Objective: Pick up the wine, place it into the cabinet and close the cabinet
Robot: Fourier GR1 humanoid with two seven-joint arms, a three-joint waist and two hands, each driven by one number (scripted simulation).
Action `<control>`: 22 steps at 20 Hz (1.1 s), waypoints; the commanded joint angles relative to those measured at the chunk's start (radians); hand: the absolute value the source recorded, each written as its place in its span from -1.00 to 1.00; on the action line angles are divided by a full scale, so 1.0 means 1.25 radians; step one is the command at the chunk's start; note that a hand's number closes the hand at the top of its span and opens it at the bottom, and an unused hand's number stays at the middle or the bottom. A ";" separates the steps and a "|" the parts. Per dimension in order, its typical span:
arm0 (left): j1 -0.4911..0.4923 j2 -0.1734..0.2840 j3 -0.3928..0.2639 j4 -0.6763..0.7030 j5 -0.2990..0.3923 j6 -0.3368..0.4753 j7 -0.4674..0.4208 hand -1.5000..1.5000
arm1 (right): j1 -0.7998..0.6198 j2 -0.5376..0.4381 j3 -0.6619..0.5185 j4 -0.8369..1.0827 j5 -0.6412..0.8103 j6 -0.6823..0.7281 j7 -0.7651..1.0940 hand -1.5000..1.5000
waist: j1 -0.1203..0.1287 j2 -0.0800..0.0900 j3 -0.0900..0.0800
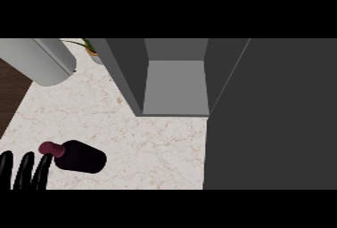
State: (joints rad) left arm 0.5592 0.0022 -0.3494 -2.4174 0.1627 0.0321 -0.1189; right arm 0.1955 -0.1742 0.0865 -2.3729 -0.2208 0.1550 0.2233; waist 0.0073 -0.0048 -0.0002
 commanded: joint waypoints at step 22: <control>0.198 0.059 -0.118 -0.194 -0.036 0.115 -0.009 -1.00 | -0.091 0.018 0.040 -0.130 0.031 -0.080 0.204 -1.00 | 0.000 -0.001 0.000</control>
State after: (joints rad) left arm 0.7646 0.0577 -0.5095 -2.4946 0.0510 0.1659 -0.1565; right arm 0.0525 -0.1695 0.0973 -2.4169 -0.2112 0.0767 0.4395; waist 0.0059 -0.0055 -0.0004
